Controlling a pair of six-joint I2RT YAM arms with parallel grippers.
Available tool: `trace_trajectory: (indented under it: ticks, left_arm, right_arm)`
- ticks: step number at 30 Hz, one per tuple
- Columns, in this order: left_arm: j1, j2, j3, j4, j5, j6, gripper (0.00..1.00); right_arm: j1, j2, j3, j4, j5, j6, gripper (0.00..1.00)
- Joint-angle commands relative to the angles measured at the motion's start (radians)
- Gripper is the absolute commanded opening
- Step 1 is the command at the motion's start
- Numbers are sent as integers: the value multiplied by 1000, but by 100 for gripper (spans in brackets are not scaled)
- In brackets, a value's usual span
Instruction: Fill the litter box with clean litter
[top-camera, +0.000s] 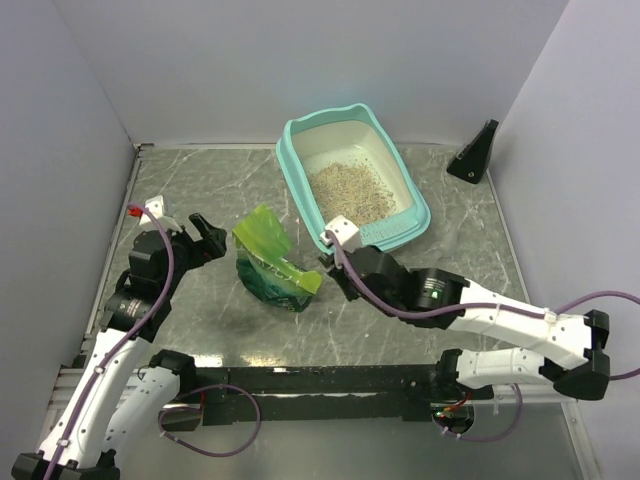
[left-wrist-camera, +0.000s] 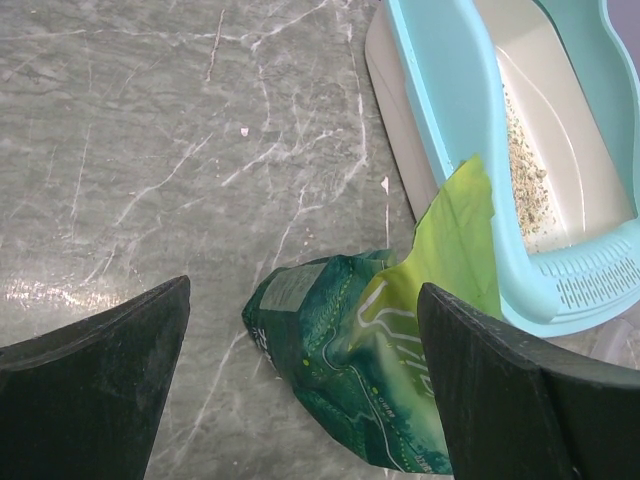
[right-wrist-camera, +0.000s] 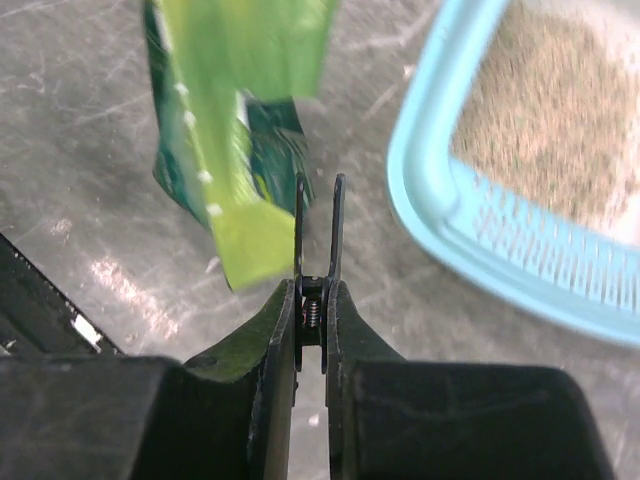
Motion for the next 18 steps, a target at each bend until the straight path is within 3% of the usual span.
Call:
trace_trajectory:
  ticks: [1, 7, 15, 18]
  left_arm:
    - [6, 10, -5, 22, -4, -18, 99]
    - [6, 9, -7, 22, -5, -19, 99]
    - [6, 20, -7, 25, 2, -15, 99]
    - [6, 26, -5, 25, 9, -13, 99]
  right_arm:
    - [0, -61, -86, -139, 64, 164, 0]
    - [-29, -71, -242, -176, 53, 380, 0]
    - [-111, -17, -399, -76, -30, 494, 0]
    - [-141, 11, -431, -45, -51, 521, 10]
